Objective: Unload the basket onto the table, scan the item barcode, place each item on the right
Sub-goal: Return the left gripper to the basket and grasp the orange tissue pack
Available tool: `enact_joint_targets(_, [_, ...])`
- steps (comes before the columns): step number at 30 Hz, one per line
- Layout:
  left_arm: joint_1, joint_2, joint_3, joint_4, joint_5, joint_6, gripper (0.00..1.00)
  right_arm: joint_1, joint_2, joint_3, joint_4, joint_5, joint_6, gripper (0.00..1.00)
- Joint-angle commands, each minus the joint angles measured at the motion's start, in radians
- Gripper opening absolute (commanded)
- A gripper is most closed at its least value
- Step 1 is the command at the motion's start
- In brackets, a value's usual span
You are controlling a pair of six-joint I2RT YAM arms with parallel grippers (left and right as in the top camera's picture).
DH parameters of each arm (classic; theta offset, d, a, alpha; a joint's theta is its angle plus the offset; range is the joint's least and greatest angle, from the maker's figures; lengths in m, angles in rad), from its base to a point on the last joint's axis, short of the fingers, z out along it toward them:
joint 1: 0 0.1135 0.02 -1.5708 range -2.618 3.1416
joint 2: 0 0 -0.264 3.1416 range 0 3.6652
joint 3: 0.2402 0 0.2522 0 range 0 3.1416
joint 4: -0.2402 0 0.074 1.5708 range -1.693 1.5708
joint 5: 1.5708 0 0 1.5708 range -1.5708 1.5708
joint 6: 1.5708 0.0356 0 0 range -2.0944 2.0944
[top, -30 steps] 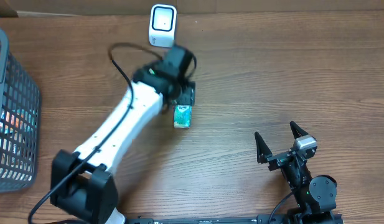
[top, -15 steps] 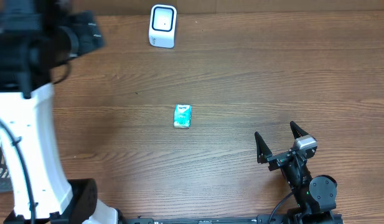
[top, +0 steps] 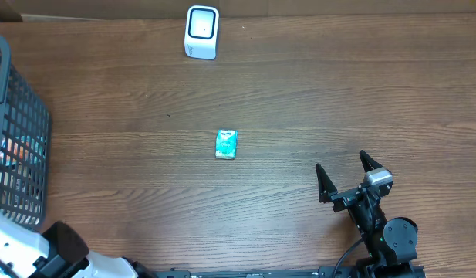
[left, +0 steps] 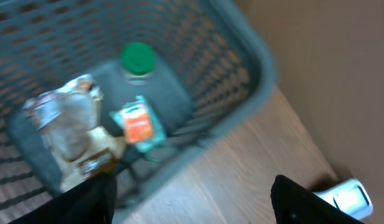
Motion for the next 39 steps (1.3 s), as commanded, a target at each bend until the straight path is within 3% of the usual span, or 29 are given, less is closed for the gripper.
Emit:
enact_joint_targets(1, [0.089,0.014,-0.087,-0.001,0.025,-0.027,0.81,-0.003,-0.007,-0.01,0.006,0.003,0.002,1.0])
enact_joint_targets(2, [0.129,0.03,-0.19,0.015,0.022,-0.005,0.8,-0.003,-0.007,-0.01,0.005,0.003,0.003,1.0])
enact_joint_targets(7, [0.147,0.067,-0.376,0.122,0.015,0.099,0.79,-0.003,-0.007,-0.01,0.006,0.003,0.002,1.0])
enact_joint_targets(17, [0.122,0.163,-0.598,0.365,0.013,0.112,0.81,-0.003,-0.007,-0.01,0.006,0.003,0.003,1.0])
enact_joint_targets(21, [0.101,0.254,-0.623,0.449,0.011,0.112,0.81,-0.003,-0.007,-0.01,0.006,0.003,0.002,1.0])
enact_joint_targets(35, [0.022,0.494,-0.623,0.529,-0.055,0.111,0.77,-0.003,-0.007,-0.01,0.006,0.003,0.003,1.0])
enact_joint_targets(37, [0.02,0.508,-0.623,0.524,-0.058,0.111,0.61,-0.003,-0.007,-0.01,0.006,0.003,0.003,1.0])
enact_joint_targets(39, [0.02,0.511,-0.623,0.514,-0.058,0.111,0.31,-0.003,-0.007,-0.01,0.006,0.003,0.003,1.0])
